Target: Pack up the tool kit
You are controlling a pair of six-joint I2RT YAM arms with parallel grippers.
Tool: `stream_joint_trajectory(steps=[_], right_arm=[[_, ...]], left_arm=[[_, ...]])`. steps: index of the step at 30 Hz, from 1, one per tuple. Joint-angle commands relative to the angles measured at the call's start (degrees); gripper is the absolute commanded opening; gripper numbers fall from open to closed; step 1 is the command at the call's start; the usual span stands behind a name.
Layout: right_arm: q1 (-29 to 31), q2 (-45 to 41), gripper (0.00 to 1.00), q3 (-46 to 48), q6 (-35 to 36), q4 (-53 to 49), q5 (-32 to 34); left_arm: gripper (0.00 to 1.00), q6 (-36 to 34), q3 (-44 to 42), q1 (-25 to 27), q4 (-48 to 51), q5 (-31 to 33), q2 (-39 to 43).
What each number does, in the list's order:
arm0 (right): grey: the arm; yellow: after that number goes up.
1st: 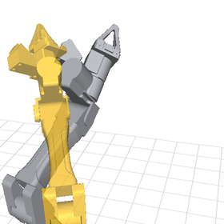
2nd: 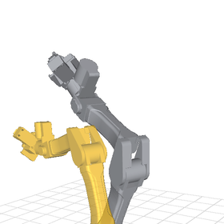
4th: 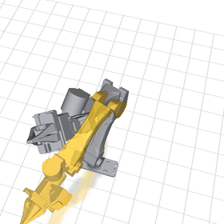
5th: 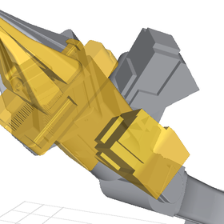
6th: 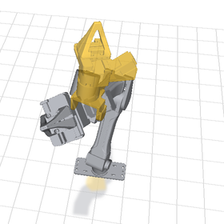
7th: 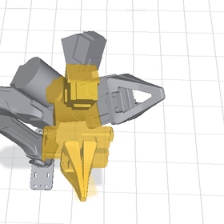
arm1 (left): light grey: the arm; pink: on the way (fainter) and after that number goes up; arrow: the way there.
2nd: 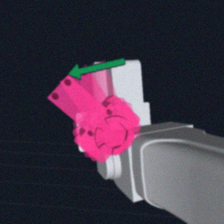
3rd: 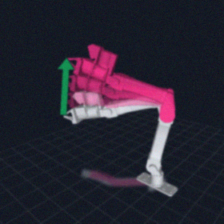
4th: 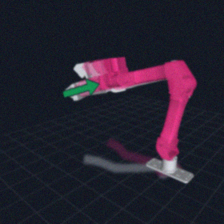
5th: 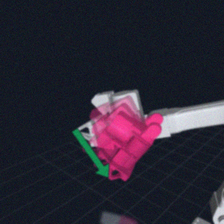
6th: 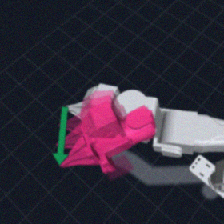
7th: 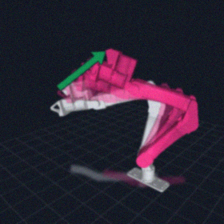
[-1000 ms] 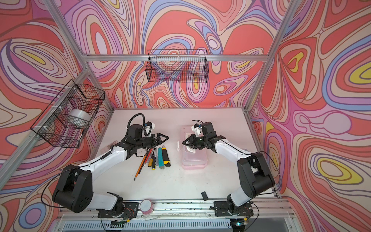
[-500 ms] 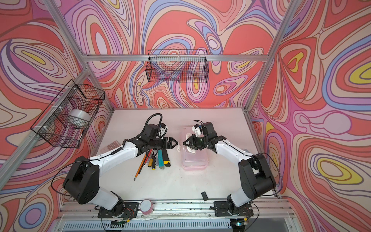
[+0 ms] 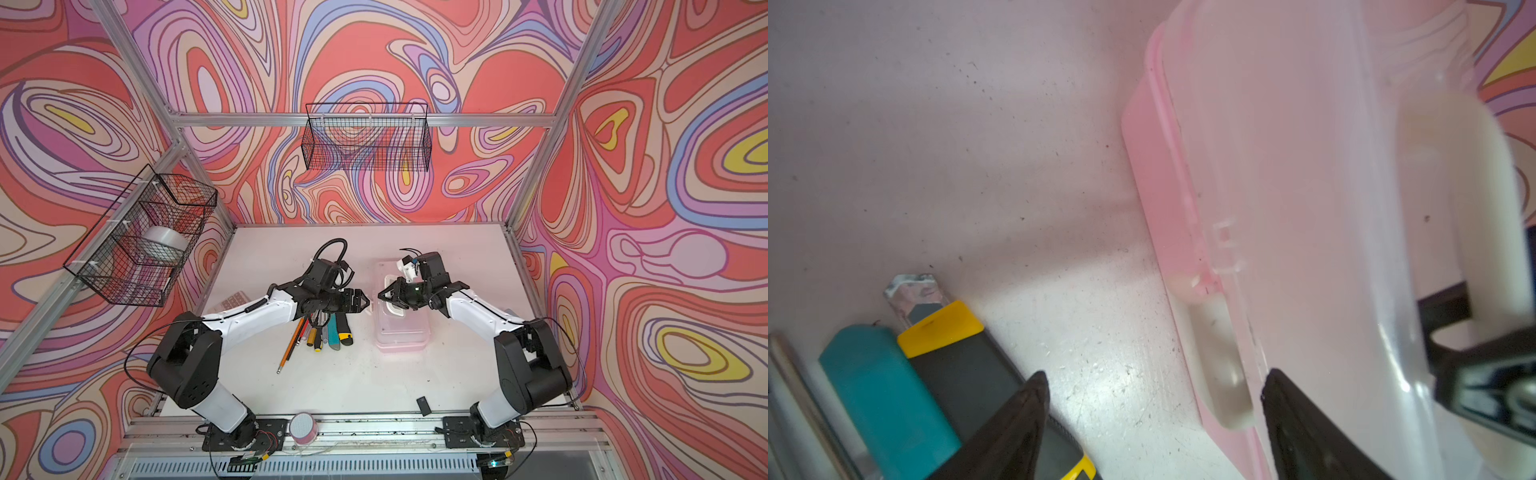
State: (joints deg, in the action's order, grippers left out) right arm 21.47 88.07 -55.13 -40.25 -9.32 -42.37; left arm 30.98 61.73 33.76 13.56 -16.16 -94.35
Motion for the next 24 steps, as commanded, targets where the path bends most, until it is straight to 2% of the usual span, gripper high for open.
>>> stream_joint_trajectory(steps=[1,13,24], right_arm=[[0.1,-3.0,0.00,0.2,0.2,4.3,-3.0],[-3.6,-3.9,0.00,3.6,-4.4,11.4,-8.4],[-7.3,-5.0,0.00,6.9,-12.5,23.5,-15.1]], left_arm=[[0.81,-2.3,1.9,0.1,4.0,3.1,-1.7],[0.79,-3.3,2.1,-0.1,6.7,6.7,-3.7],[0.80,-3.8,2.8,-1.0,7.9,7.3,-0.5]])
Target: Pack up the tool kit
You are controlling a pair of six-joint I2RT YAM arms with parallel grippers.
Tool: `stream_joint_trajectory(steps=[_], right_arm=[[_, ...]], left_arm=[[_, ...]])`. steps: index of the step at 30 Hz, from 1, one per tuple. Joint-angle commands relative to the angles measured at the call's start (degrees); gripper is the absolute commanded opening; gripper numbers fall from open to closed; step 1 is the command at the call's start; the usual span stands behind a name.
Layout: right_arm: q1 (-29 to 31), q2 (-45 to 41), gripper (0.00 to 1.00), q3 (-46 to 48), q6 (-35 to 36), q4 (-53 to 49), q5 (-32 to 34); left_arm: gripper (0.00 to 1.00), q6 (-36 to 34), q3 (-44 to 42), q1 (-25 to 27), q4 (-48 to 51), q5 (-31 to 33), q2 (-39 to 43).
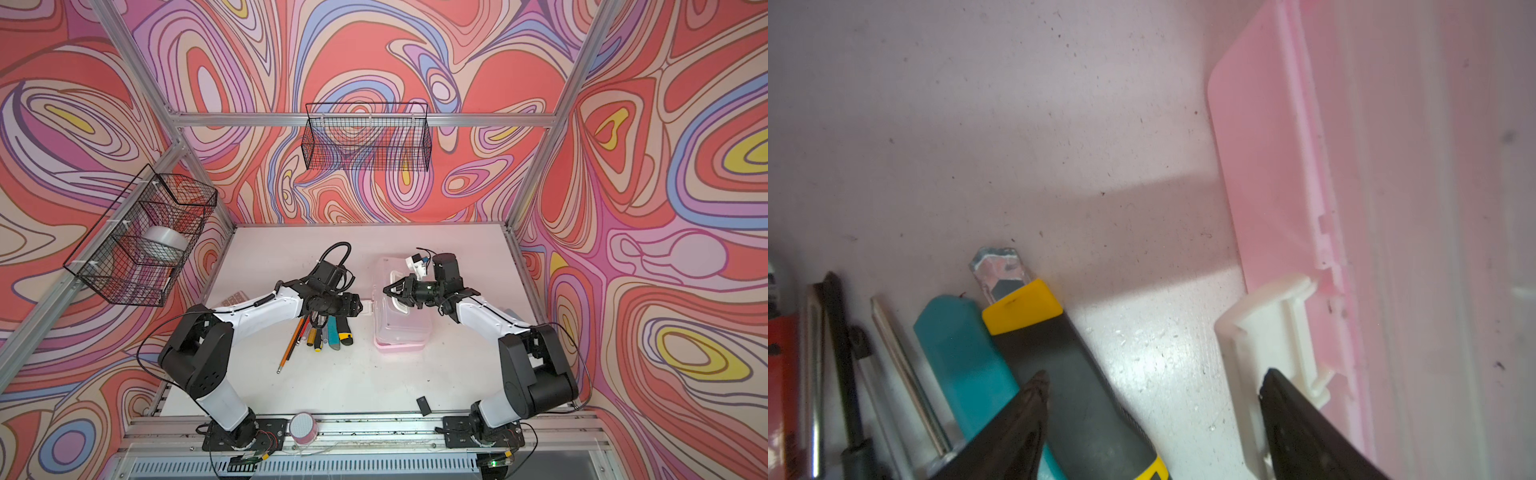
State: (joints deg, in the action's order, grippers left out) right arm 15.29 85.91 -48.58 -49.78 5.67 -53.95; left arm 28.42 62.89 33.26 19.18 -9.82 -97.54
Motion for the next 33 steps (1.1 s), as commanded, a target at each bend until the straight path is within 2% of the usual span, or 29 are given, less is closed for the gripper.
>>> stream_joint_trajectory(steps=[1,6,12,17,24,33], right_arm=[[-1.5,-2.7,0.00,0.6,-3.9,10.1,-4.3],[-2.6,-0.7,0.00,3.8,-12.5,24.5,-8.3],[-2.6,1.2,0.00,4.7,-16.8,32.0,-10.4],[-2.7,4.4,0.00,6.3,-25.2,45.2,-12.6],[-2.8,8.9,0.00,8.0,-33.4,58.2,-13.4],[-2.9,9.1,0.00,9.2,-34.3,60.1,-13.0]], left_arm=[[0.80,-1.3,1.8,-0.6,2.4,0.9,3.2],[0.82,-0.2,1.8,-0.6,1.4,-0.5,7.4],[0.83,2.5,-0.2,-0.8,-3.6,-6.6,11.7],[0.84,5.9,-0.2,-0.9,-10.4,-13.3,11.2],[0.84,9.0,-0.7,-0.9,-16.3,-17.5,9.5],[0.84,11.1,0.3,-0.9,-19.7,-20.7,5.5]])
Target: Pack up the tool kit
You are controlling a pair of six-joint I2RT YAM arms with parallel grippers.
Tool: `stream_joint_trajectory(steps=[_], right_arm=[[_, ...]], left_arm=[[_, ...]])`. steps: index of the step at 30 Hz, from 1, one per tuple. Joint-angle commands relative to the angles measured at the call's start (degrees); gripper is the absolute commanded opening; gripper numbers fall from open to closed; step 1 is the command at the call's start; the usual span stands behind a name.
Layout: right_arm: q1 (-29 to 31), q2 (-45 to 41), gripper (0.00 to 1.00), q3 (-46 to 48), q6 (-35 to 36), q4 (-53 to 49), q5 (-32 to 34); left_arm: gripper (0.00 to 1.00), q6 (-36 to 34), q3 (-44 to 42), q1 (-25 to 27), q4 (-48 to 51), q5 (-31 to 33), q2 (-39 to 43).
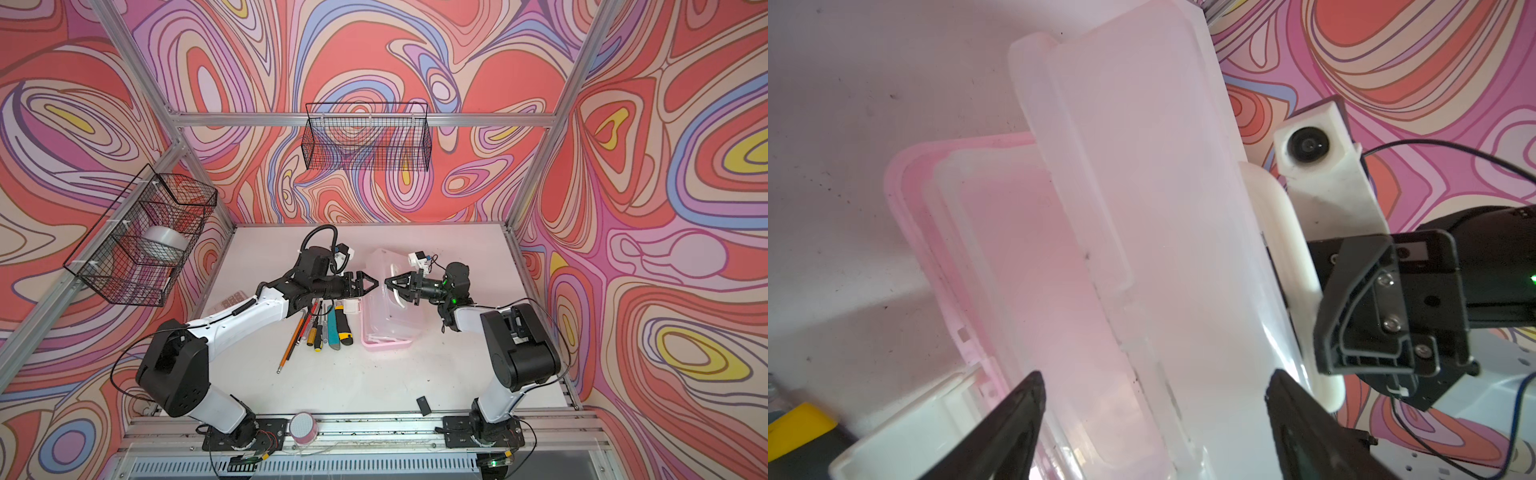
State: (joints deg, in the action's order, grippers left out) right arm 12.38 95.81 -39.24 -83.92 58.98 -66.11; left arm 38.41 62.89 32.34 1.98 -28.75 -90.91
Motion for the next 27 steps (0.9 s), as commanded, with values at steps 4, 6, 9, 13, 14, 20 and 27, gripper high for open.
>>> stream_joint_trajectory(steps=[4,6,9,13,14,20,27], right_arm=[[0.0,-1.2,0.00,0.3,0.8,5.0,-0.9],[0.1,-1.7,0.00,0.5,1.8,3.5,-0.8],[0.0,-2.8,0.00,0.5,4.7,-0.6,-0.6],[0.1,-4.1,0.00,0.5,8.9,-6.5,-0.2],[0.0,-4.5,0.00,0.4,10.0,-8.1,0.0],[0.0,-5.5,0.00,-0.4,15.2,-16.1,0.9],[0.0,-5.8,0.00,-0.8,15.7,-17.3,0.6]], left_arm=[[0.84,2.5,0.5,0.0,-4.9,-2.4,-2.2],[0.84,3.2,0.5,0.0,-6.5,-3.0,-2.5],[0.84,4.0,1.0,0.0,-7.7,-3.7,-3.1],[0.84,4.9,0.9,0.0,-9.4,-4.0,-3.6],[0.83,5.1,0.9,0.0,-9.6,-4.1,-3.9],[0.83,6.8,0.7,-0.1,-12.7,-4.5,-3.8],[0.84,7.5,1.8,0.0,-14.3,-5.6,-4.8]])
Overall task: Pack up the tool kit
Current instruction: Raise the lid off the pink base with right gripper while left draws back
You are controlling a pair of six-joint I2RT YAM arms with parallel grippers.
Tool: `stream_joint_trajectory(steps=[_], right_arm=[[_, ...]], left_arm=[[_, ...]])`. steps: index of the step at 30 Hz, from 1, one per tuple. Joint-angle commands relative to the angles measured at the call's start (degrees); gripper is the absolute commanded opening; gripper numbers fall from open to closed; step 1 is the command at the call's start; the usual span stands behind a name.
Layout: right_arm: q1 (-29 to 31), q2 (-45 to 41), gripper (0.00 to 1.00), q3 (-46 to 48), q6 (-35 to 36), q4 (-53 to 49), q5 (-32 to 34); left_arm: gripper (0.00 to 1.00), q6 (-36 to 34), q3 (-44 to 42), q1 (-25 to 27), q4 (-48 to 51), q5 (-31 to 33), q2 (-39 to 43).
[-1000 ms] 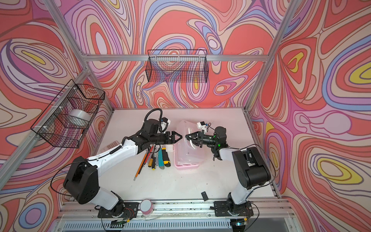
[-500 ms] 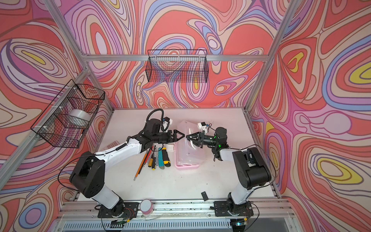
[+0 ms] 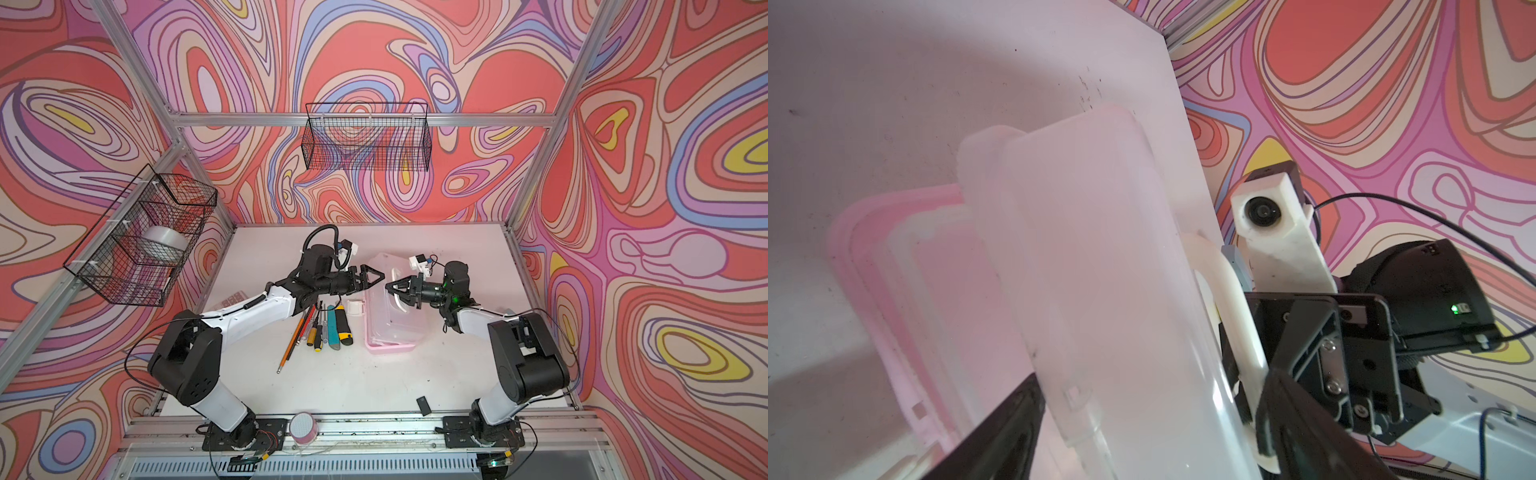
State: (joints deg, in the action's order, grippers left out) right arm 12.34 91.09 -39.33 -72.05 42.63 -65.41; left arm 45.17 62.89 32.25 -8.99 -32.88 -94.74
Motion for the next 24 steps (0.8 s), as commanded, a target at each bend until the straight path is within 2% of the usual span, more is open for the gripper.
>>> stream_joint_trajectory(steps=[1,3,5,6,7,9,14,17,24], right_arm=[[0.1,-1.1,0.00,-0.9,4.3,-1.6,-0.1],[0.1,-1.2,0.00,-1.2,5.1,-2.9,-0.1],[0.1,-1.3,0.07,-1.2,5.5,-3.8,0.0],[0.1,-1.5,0.11,-1.3,6.2,-4.5,0.2],[0.1,-1.6,0.22,-1.5,6.9,-5.7,0.4],[0.1,-2.4,0.34,-1.8,9.1,-9.1,1.1],[0.1,-5.1,0.52,-3.2,13.1,-15.3,2.4],[0.1,-6.3,0.55,-4.1,15.2,-19.3,2.9],[0.1,-10.1,0.58,-7.3,25.4,-36.3,8.1]], left_arm=[[0.83,0.8,1.8,0.1,-3.5,-1.7,-1.2],[0.84,1.1,1.5,0.1,-4.5,-1.9,-1.4],[0.83,1.3,1.3,0.1,-5.2,-2.0,-1.5],[0.83,1.4,1.2,0.1,-5.5,-2.0,-1.7],[0.84,1.6,1.2,0.1,-5.9,-2.0,-1.8],[0.84,2.1,1.4,0.0,-6.5,-2.3,-2.4],[0.83,2.6,1.8,0.1,-7.3,-2.9,-3.1],[0.84,2.7,1.7,0.1,-7.6,-2.8,-2.7],[0.83,3.3,1.7,0.1,-8.7,-3.2,-2.2]])
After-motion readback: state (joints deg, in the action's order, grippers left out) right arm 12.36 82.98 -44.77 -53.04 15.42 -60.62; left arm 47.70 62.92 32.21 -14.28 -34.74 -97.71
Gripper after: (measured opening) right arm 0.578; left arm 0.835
